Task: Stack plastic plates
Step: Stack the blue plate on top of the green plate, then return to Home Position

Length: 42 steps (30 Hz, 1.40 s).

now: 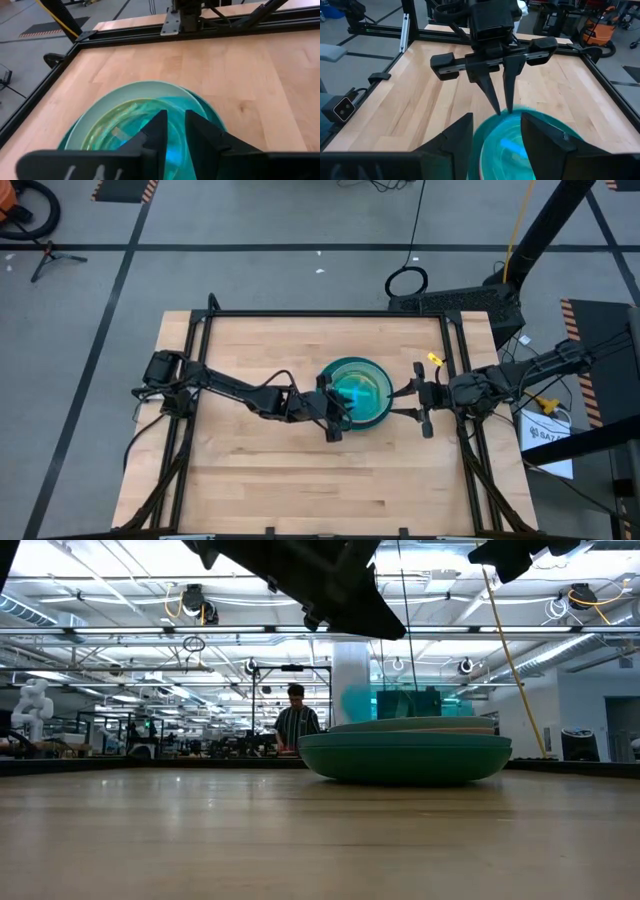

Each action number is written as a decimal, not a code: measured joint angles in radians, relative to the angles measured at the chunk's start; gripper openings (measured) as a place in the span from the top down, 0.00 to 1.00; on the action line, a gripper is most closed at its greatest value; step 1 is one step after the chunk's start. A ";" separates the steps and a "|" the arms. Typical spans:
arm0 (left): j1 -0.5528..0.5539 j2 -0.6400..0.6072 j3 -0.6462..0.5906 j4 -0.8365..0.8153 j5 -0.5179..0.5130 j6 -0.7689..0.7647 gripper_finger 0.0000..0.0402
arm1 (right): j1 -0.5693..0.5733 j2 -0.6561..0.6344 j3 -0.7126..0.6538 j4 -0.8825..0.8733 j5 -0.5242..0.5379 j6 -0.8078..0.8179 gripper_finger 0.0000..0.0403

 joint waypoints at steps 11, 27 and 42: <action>0.000 0.000 0.000 -0.010 0.000 -0.011 0.80 | 0.000 0.000 0.000 -0.001 0.000 0.000 0.60; -0.113 -0.229 -0.053 -0.465 -0.086 0.027 0.89 | 0.000 -0.206 -0.183 0.188 0.000 -0.232 0.60; -0.120 -0.856 -0.564 -0.174 -0.092 0.041 0.97 | -0.003 -0.546 -0.345 0.176 0.053 -0.277 0.60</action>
